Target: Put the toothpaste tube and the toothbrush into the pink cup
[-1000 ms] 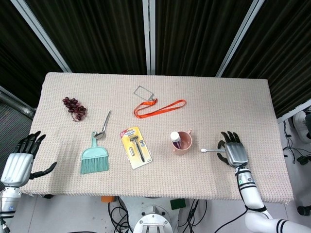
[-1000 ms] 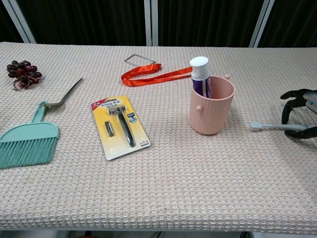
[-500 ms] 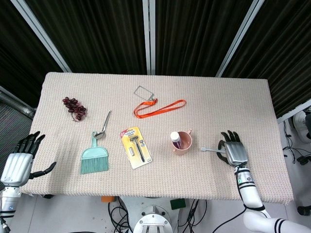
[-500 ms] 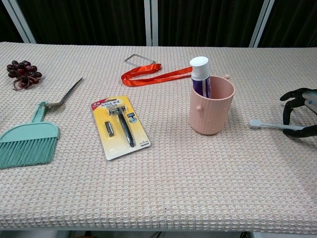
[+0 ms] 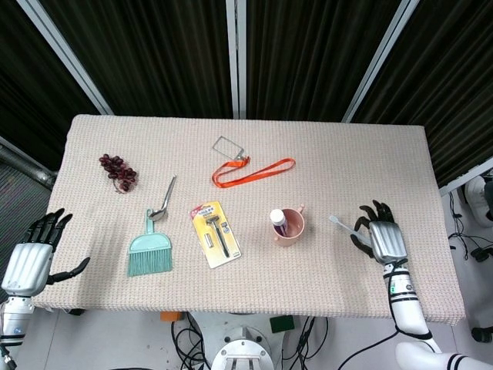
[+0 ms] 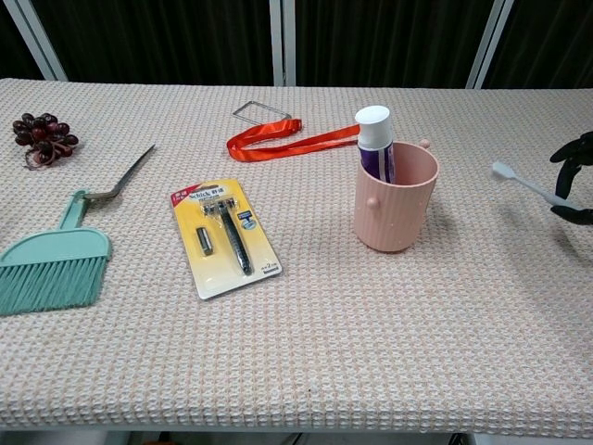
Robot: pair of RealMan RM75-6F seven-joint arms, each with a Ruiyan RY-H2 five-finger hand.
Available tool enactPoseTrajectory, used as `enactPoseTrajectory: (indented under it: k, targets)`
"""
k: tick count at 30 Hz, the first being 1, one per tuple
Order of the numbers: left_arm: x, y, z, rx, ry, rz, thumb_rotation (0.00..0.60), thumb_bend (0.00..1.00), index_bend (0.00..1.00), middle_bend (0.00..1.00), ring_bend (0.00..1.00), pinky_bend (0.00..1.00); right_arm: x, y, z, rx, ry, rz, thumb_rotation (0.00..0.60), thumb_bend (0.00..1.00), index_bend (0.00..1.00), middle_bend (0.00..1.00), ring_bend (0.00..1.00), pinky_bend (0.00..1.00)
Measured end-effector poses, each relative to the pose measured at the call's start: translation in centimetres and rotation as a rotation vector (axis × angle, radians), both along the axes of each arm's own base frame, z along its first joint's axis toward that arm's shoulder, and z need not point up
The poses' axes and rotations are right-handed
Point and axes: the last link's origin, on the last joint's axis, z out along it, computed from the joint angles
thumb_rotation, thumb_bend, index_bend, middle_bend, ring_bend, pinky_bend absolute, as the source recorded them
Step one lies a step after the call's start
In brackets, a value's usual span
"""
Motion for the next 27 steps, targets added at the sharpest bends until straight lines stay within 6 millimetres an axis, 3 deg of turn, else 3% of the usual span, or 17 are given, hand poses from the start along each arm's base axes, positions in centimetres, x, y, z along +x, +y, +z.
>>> enactPoseTrajectory:
  k: [8,12,20,27]
  targets:
    - [0.3,0.2,0.0,-0.007,0.001,-0.007,0.228,0.17,0.07,0.03,0.04,0.13,3.2,-0.3,3.5,-0.117,-0.184,0.114,0.600,0.91,0.76,0.25,0.00,0.00]
    - [0.5,0.4,-0.1,-0.012,0.000,-0.012,0.231,0.17,0.07,0.03,0.04,0.13,5.4,-0.9,3.9,-0.115,-0.301,0.155,0.600,0.92,0.78,0.26,0.00,0.00]
    - [0.3,0.3,-0.1,-0.013,0.002,-0.005,0.234,0.17,0.07,0.03,0.04,0.13,9.4,-1.9,2.1,-0.127,-0.435,0.285,0.600,0.90,0.83,0.31,0.00,0.00]
    - [-0.1,0.2,0.0,-0.009,0.000,0.001,0.236,0.17,0.07,0.03,0.04,0.13,11.1,-2.9,-0.2,-0.162,-0.566,0.386,0.600,0.88,0.84,0.31,0.00,0.00]
